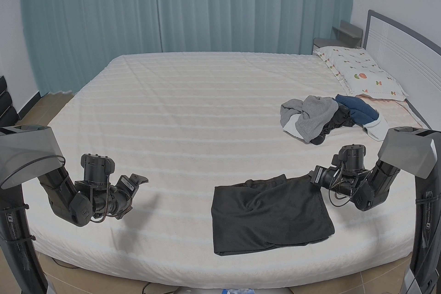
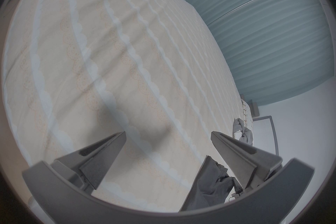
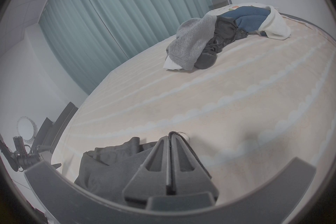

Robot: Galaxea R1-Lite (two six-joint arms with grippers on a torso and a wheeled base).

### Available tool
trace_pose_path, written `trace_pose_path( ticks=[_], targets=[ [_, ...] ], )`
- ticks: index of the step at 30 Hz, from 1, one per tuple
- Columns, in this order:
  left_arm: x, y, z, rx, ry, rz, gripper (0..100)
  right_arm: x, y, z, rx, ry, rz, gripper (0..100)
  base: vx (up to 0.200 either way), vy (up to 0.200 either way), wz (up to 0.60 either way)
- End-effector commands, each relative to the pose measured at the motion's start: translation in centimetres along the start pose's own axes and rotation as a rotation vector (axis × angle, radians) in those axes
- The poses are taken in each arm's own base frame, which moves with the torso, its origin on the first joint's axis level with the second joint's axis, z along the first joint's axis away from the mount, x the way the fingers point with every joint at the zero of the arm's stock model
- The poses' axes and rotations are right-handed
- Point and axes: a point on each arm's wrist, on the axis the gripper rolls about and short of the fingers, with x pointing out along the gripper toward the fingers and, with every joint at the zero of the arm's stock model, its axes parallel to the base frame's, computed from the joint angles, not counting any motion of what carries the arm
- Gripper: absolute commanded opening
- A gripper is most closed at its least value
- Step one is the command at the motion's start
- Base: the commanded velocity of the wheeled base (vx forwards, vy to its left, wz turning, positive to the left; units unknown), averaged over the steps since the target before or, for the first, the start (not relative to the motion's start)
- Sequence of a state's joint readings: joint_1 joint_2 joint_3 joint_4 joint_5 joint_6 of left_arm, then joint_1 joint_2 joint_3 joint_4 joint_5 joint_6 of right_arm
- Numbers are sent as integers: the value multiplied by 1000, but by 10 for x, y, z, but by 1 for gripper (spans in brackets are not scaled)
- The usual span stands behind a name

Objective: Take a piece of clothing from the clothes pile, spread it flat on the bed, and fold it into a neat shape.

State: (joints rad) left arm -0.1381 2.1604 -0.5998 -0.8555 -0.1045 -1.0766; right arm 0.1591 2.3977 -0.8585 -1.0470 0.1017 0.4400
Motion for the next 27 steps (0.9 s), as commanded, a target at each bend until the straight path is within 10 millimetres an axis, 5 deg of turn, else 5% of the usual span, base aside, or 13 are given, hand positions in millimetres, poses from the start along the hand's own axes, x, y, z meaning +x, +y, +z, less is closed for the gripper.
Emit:
trace_pose_path(
  ticks=[1, 13, 23, 24, 27],
  targets=[
    [1, 1, 0, 0, 1, 2, 100, 0, -6, 4, 10, -10, -13, 0, 0, 0, 0],
    [1, 1, 0, 0, 1, 2, 100, 5, -26, 1, 35, -13, -72, 0, 0, 0, 0],
    [1, 0, 0, 0, 1, 2, 100, 7, -20, -3, 112, 1, -51, 0, 0, 0, 0],
    [1, 0, 0, 0, 1, 2, 100, 8, -18, -4, 112, 3, -47, 100, 0, 0, 0],
    [1, 1, 0, 1, 2, 5, 100, 6, -18, -6, 118, 10, -47, 100, 0, 0, 0]
  ],
)
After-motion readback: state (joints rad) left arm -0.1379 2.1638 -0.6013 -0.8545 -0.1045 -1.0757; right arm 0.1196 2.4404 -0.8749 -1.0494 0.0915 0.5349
